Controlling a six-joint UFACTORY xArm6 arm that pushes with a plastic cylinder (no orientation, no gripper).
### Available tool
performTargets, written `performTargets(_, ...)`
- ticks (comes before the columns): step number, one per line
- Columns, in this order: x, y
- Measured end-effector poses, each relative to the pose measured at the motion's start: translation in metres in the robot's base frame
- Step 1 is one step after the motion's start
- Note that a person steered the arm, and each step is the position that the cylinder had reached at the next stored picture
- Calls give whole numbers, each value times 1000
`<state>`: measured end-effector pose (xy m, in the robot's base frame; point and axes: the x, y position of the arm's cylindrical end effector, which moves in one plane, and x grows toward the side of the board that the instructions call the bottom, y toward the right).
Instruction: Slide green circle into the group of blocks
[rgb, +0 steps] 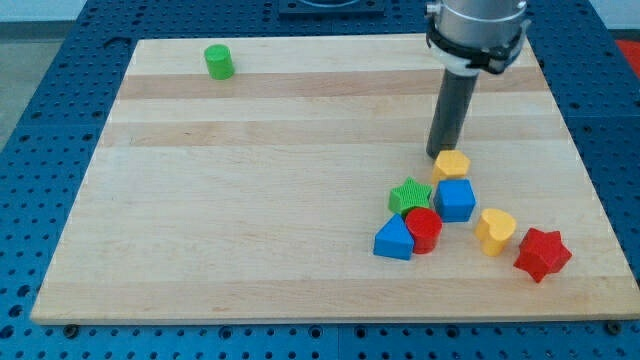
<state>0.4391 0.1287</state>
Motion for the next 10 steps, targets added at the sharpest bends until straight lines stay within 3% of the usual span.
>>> performTargets(1,21,0)
performTargets(2,-5,6)
performTargets(6,-193,-19)
performTargets(7,-247,-52)
performTargets(9,-245,-158)
performTargets(10,-248,-246)
